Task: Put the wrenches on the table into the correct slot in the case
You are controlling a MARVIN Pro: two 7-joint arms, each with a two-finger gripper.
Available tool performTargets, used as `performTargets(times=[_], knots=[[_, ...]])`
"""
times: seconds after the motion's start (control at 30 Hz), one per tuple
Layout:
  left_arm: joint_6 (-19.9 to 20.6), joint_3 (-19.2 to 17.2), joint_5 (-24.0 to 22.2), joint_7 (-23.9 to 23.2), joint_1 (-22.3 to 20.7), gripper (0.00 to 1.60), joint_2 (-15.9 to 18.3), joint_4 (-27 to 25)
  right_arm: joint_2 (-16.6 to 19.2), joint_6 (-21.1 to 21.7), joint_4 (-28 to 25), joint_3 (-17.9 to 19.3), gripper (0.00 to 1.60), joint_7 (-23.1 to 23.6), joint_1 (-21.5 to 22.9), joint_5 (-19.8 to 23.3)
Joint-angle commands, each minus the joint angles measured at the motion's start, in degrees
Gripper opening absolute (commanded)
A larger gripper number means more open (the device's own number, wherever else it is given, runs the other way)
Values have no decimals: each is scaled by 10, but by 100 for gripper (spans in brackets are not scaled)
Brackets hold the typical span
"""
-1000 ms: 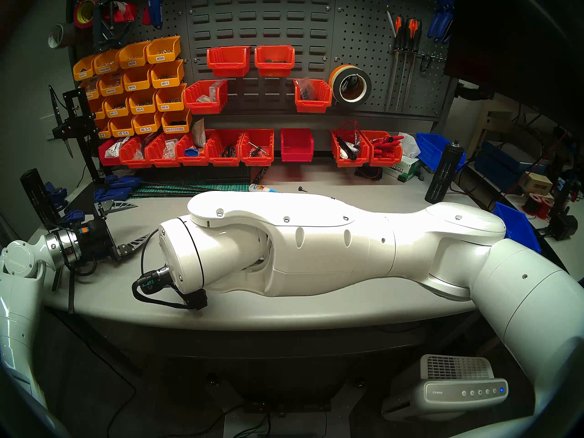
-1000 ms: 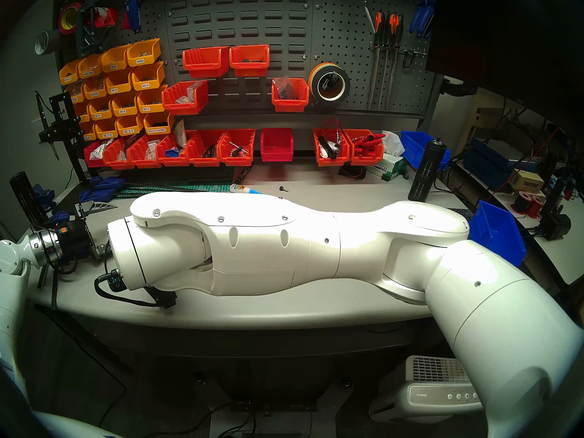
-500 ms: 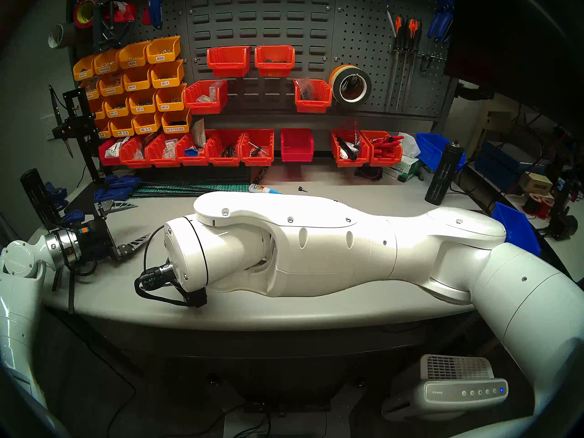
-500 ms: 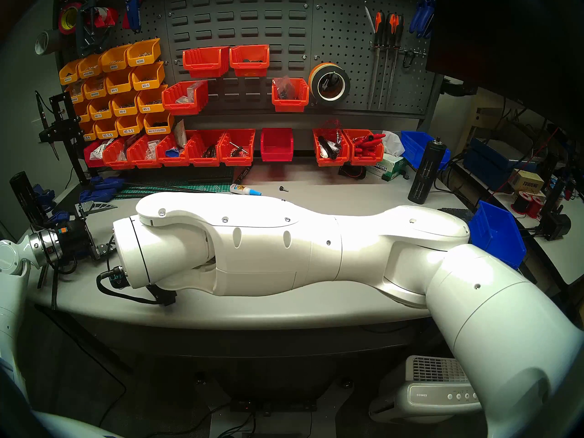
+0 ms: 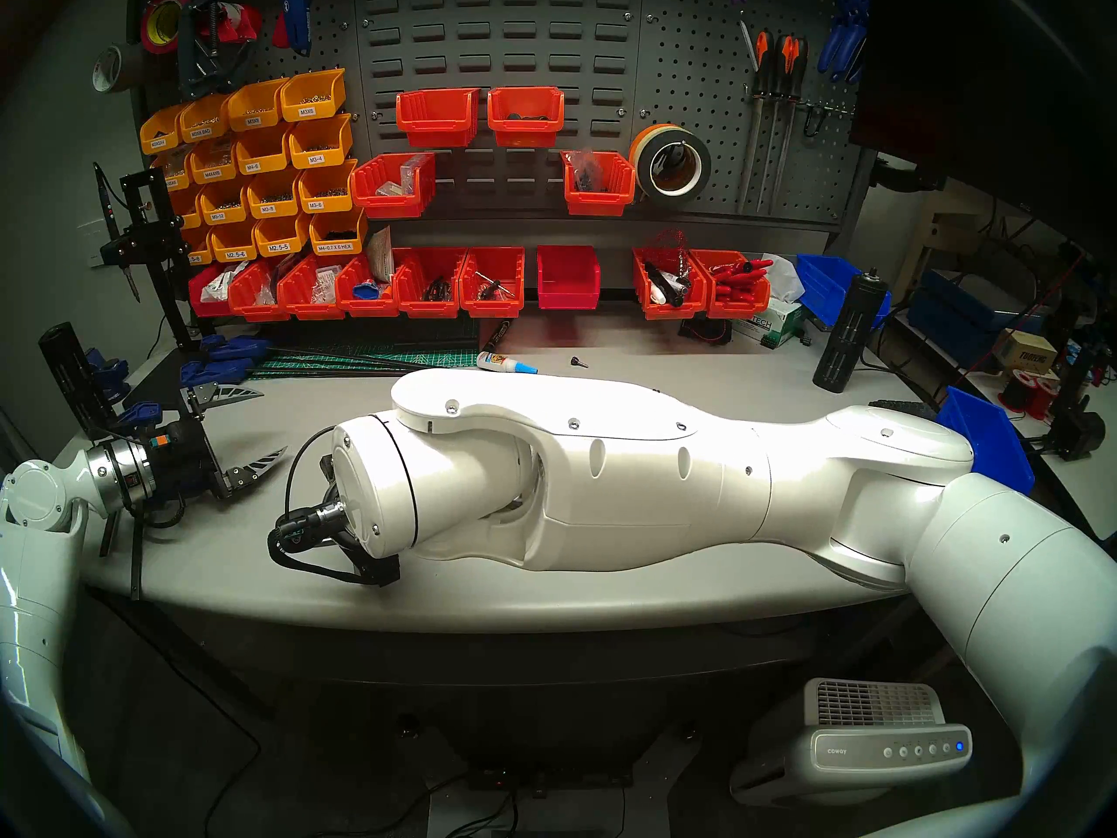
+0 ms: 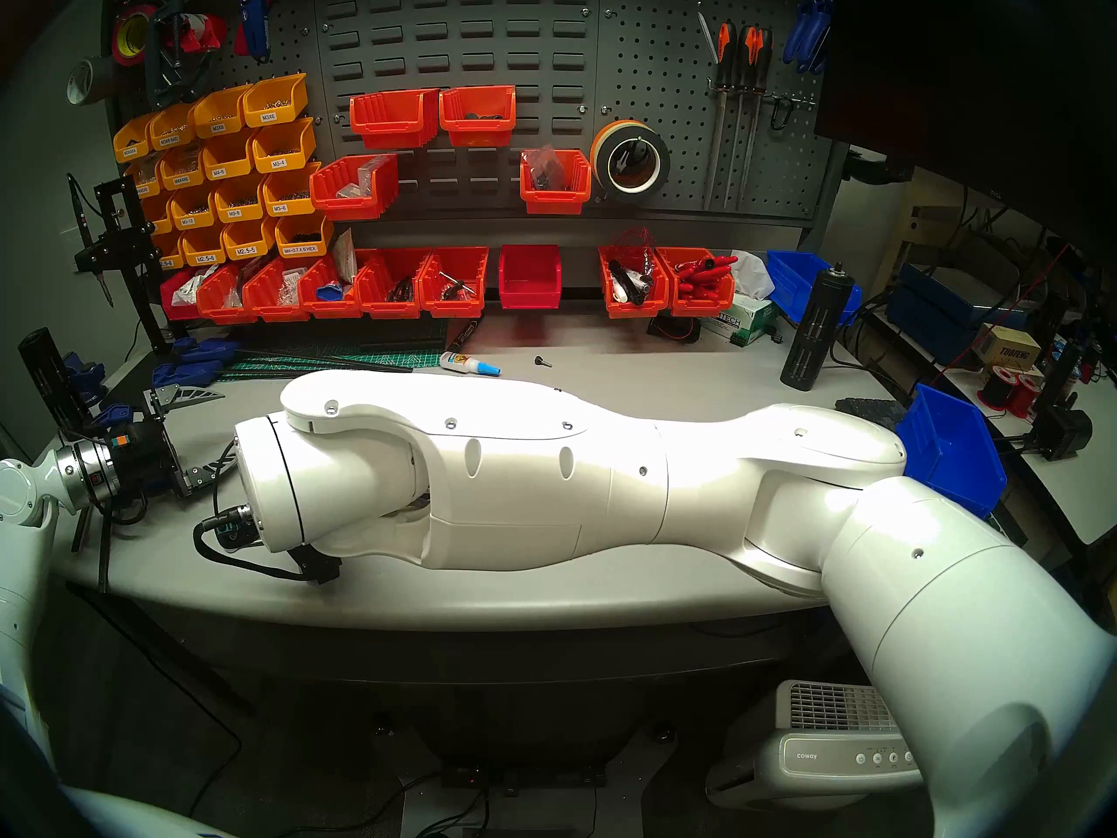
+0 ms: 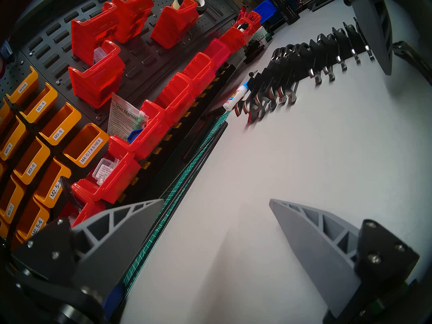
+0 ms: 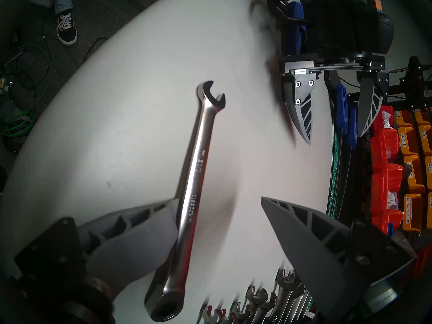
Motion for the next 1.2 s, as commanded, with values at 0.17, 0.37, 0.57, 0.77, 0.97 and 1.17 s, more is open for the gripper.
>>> performTargets(times=[0.17, 0.37, 0.57, 0.77, 0.97, 1.17], knots=[[0, -8, -5, 3, -10, 160, 6, -6, 64, 13, 13, -12, 160, 5, -30, 0], [0, -9, -5, 3, -10, 160, 6, -6, 71, 13, 6, -8, 160, 2, -35, -2], [0, -9, -5, 3, -10, 160, 6, -6, 74, 13, 3, -7, 160, 0, -39, -5], [0, -9, -5, 3, -10, 160, 6, -6, 71, 13, 3, -6, 160, -1, -41, -7], [0, -9, -5, 3, -10, 160, 6, -6, 68, 13, 5, -5, 160, 1, -41, -9], [0, -9, -5, 3, -10, 160, 6, -6, 66, 13, 8, -3, 160, 3, -40, -10]])
